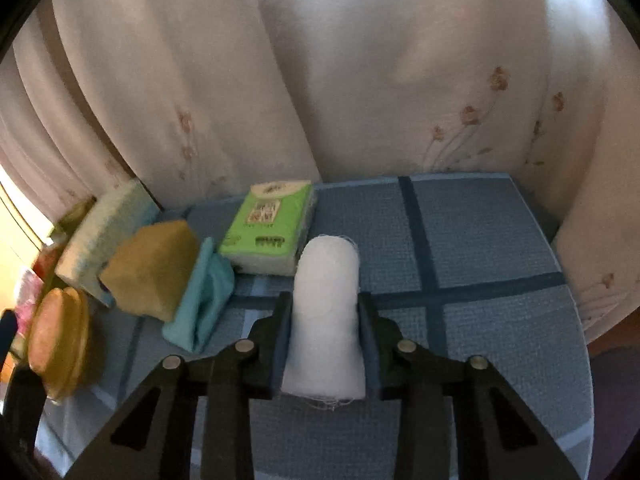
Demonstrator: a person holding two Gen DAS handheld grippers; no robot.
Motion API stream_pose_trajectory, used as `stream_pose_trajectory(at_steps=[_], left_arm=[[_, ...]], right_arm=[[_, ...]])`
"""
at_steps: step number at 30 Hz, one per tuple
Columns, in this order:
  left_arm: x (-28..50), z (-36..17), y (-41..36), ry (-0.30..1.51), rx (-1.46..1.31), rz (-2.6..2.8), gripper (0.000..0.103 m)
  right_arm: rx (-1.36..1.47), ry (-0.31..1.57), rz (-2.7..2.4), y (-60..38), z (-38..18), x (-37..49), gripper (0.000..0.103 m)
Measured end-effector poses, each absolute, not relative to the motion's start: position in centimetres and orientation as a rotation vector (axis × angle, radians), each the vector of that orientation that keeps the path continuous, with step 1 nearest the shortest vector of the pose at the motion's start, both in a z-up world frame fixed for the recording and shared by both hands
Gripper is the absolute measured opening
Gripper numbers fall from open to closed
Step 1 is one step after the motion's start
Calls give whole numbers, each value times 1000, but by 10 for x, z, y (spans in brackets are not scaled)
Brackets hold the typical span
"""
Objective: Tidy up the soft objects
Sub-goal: 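Grasp the white gauze roll with the right gripper while the left gripper grasps the yellow sponge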
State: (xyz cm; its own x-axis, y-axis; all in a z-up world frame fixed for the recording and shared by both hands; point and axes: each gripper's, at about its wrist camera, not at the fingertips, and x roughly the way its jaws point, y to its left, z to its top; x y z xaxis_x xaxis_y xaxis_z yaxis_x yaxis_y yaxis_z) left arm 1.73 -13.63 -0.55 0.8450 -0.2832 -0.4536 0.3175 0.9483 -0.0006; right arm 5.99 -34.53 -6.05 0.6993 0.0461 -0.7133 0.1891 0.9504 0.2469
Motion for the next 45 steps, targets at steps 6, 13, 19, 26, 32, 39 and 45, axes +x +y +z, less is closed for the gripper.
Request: stream_pose_trajectory(at_steps=[6,13,19,26,32,39,45], left_arm=[[55,5,-159,526,87,-325,102],[112,-9,-196,622,167,-237,78],[142,-35,-197,753,128,-219,78],[157,-58,-192,905,75,-261,58],[148,-50,-176,859,8,-288,54],[88,-8,-151,538,-5,-313,54],[56,4,-156,403,61,-309,54]], right_arm=[[328,603,-136,-359,-40,27,34],[280,545,-173,-356,-28,29,34],[300,525,-170,-359,-27,27,34],[312,530,-167,-362,-30,29,34],[297,510,-183,-362,-30,27,34],[275,462,-185,-360,-26,23,34],[258,431,-204,-359,-23,18,34]])
